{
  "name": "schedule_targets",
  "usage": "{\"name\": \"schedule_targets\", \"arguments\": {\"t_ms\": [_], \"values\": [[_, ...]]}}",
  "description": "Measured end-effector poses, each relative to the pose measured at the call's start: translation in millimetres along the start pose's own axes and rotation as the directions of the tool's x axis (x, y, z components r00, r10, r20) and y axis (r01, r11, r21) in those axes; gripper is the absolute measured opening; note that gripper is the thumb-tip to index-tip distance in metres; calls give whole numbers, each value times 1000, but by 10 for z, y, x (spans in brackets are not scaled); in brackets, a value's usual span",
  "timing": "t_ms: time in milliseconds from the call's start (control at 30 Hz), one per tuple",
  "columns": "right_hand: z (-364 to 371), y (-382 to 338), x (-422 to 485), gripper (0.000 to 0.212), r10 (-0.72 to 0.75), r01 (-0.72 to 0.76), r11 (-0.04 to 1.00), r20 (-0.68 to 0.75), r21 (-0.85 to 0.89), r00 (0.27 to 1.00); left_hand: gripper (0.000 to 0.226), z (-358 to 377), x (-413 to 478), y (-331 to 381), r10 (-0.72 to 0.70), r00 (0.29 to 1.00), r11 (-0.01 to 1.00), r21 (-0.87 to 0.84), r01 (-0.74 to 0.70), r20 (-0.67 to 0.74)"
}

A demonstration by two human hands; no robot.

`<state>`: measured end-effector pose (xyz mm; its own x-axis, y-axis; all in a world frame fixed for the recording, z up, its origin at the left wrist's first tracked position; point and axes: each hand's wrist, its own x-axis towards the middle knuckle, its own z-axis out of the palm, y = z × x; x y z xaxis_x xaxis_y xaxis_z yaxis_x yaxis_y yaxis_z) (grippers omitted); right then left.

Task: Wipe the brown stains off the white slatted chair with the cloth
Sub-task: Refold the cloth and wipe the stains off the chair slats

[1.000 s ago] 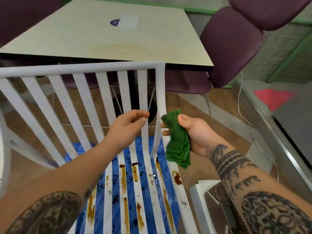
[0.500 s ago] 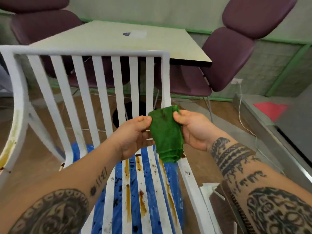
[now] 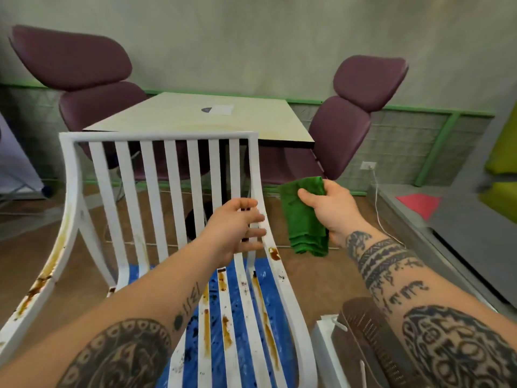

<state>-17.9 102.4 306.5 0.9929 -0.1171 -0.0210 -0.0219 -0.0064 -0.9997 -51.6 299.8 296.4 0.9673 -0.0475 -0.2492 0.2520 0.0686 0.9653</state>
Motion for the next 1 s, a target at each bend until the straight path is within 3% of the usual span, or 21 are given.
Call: {"name": "schedule_targets", "arguments": {"t_ms": [100,200,300,400,500,600,733,900,1000], "values": [[-187,262,189,10,-8,-7,975,-65,-223,998,17,-20,127,-386,-130,989,989,66,135,-71],[-139,603,346,6,-5,-7,887,-24,-462,1000,25,-48,355,-762,-232,963,973,-48,228,-136],[37,840,527,9,-78,67,802,7,-593,997,23,-67,666,-925,-282,948,955,-143,261,-148],[225,977,735,21,-128,182,715,130,-674,983,28,-40,1006,-958,-299,948,945,-174,278,-107],[347,1035,840,32,-87,354,524,365,-774,927,31,24,1217,-941,-307,950,933,-212,290,-51],[343,1064,853,45,-51,433,400,451,-808,891,25,62,1256,-926,-309,951,920,-247,304,18],[232,1005,775,53,69,453,329,499,-829,864,27,26,1237,-1004,-317,946,904,-279,324,71],[82,824,653,46,214,456,317,531,-832,820,33,59,1117,-1005,-304,949,921,-233,314,79],[91,774,590,43,109,391,364,455,-846,884,34,103,993,-958,-286,958,948,-139,288,30]]}}
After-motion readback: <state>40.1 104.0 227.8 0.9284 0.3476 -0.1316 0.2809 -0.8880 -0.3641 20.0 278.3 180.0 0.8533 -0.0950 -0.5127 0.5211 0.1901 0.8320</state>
